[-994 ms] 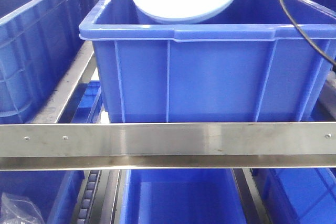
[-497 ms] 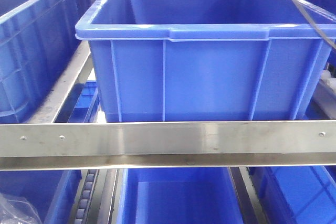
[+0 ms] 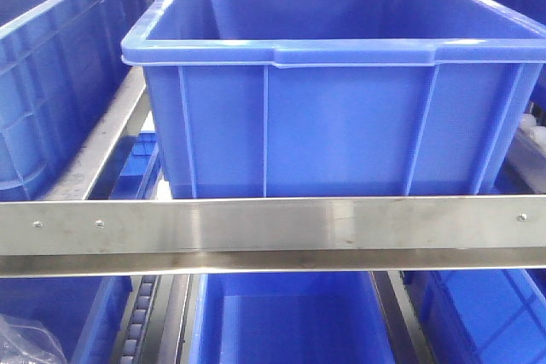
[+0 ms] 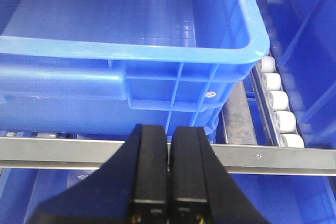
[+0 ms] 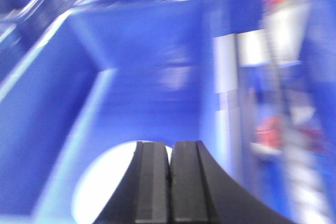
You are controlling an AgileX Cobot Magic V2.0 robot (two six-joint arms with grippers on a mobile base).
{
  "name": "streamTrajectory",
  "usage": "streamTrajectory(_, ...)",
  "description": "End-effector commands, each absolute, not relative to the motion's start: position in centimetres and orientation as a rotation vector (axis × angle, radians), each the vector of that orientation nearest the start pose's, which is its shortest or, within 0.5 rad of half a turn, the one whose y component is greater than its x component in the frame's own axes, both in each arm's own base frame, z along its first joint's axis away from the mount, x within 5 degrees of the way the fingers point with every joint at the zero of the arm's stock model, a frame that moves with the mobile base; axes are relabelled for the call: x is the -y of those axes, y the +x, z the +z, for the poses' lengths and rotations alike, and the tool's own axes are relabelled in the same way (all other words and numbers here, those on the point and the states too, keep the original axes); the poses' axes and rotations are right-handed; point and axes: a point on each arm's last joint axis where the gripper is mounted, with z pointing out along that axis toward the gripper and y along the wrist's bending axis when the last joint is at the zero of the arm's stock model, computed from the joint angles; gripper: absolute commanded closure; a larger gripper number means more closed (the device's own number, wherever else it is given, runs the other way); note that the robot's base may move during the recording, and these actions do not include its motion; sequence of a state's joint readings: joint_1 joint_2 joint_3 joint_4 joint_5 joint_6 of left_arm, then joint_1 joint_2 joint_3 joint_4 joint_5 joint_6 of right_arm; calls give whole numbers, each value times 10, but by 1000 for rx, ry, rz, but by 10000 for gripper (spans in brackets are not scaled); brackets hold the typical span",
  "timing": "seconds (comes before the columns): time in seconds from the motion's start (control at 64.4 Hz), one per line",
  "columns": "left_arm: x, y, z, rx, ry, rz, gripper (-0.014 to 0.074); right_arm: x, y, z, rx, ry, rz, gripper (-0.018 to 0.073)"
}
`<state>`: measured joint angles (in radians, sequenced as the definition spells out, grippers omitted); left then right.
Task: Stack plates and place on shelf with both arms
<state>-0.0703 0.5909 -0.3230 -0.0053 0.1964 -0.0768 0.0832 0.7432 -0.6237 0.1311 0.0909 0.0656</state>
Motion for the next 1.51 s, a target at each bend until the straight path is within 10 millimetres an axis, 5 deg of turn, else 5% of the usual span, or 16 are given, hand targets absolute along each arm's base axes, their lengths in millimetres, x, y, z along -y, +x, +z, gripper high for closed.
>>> streamTrajectory(0.0,10,126,271,-1841,-14,-120,511,-6,133,349,-1543,114,190,541)
streamTrajectory(0.124,10,126,271,-1841,-14,-120,511,-2,102,324,-1504,130,172,541)
streamTrajectory(0.342,10,126,271,-1841,-14,-120,511,-2,83,293,-1502,131,170,541)
streamTrajectory(1.165,10,126,271,-1841,-14,-120,511,-1,71,292,-1442,126,173,541)
streamTrajectory(1.492,10,126,271,-1841,-14,-120,511,-1,58,224,-1478,130,171,541)
